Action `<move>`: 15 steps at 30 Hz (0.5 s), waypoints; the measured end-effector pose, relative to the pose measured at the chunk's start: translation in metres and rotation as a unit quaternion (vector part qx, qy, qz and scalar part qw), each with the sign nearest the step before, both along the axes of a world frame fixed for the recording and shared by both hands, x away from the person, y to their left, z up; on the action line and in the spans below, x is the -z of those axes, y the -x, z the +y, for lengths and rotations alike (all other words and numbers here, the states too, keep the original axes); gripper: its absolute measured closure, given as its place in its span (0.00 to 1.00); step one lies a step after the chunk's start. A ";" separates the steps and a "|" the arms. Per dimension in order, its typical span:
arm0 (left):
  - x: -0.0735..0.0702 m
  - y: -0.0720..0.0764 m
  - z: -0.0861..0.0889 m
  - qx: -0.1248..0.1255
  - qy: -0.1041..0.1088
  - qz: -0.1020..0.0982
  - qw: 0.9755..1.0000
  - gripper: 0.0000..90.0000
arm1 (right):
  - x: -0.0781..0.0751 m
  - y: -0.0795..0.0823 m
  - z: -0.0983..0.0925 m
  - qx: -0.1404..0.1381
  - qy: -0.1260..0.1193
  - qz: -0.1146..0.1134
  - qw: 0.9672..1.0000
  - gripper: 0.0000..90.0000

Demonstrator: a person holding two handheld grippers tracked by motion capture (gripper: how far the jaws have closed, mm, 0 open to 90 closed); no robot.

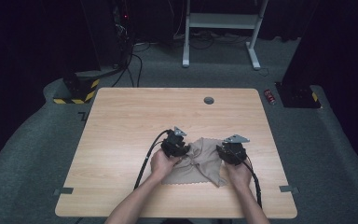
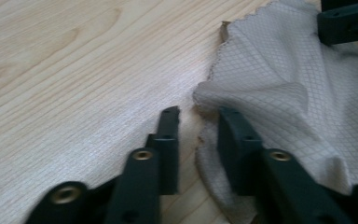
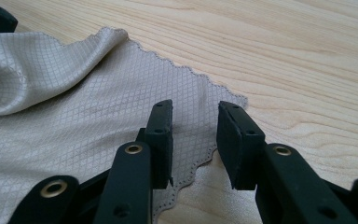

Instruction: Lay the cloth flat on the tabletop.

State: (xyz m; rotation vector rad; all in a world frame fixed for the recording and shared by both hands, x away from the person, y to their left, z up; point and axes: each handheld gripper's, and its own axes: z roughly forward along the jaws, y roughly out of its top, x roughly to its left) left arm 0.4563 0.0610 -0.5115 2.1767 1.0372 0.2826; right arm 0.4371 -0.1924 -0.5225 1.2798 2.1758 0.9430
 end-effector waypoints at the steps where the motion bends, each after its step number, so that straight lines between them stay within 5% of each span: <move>1: 0.000 0.000 0.000 0.003 0.002 0.003 1.000 0.86 | 0.000 0.000 0.000 0.000 -0.001 0.001 1.000 0.73; 4: -0.002 0.000 -0.001 0.017 -0.013 0.009 1.000 0.99 | 0.000 0.000 0.000 0.000 0.000 0.000 1.000 0.73; 12: -0.045 -0.003 0.022 -0.009 0.001 -0.057 0.998 1.00 | 0.000 0.000 0.000 0.000 0.000 0.000 1.000 0.73; 15: -0.049 -0.003 0.025 -0.011 0.000 -0.066 0.998 0.99 | 0.000 0.000 0.000 0.000 0.001 -0.001 1.000 0.74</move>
